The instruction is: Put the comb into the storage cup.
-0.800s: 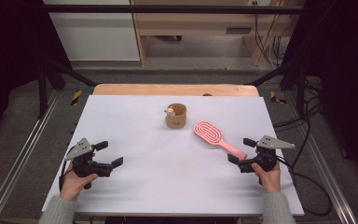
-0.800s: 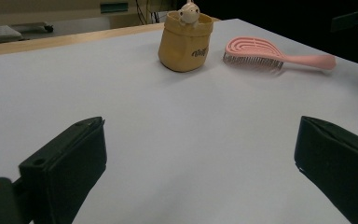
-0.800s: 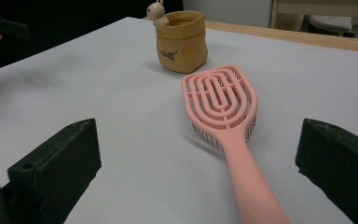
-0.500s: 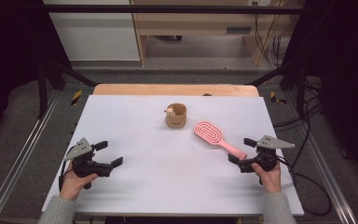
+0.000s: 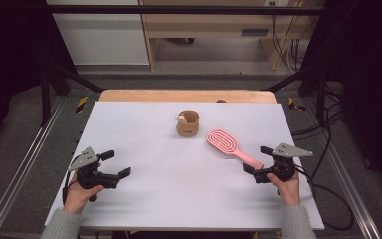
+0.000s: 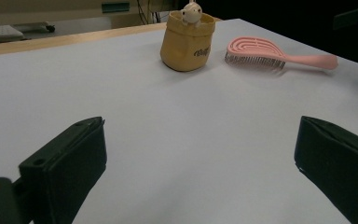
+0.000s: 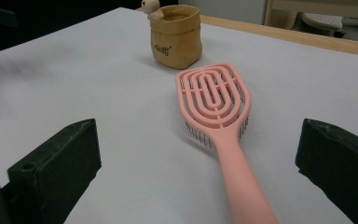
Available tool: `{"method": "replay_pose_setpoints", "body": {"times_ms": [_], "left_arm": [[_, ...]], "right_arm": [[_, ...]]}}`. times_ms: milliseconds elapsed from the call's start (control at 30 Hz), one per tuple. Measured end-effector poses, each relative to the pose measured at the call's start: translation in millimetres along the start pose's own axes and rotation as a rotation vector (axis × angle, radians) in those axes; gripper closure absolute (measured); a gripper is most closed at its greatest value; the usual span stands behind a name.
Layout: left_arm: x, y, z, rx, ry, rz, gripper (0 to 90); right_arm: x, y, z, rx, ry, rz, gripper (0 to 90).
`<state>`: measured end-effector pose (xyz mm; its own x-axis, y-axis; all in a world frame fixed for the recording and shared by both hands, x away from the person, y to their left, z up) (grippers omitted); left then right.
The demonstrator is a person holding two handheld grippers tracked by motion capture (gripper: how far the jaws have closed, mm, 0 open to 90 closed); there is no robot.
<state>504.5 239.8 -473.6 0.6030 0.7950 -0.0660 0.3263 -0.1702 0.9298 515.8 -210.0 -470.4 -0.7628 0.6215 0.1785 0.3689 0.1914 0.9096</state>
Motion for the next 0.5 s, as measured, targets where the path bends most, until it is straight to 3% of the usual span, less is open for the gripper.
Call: {"method": "replay_pose_setpoints", "body": {"times_ms": [500], "left_arm": [[0.4, -1.5, 0.8, 0.007, 0.002, 0.001, 2.1]], "right_arm": [[-6.3, 7.2, 11.7, 0.078, -0.051, -0.039, 0.4]]}}
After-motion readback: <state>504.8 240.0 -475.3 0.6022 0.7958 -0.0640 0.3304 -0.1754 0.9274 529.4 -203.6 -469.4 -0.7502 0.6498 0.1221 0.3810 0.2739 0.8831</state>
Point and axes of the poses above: each handheld gripper's, and its own axes: z roughly forward along the jaws, y roughly out of its top, x roughly to its left, the point moved 8 cm from there along z, roughly forward along the jaws, and after that the axes turned 9 degrees about y, right-handed, at the moved point
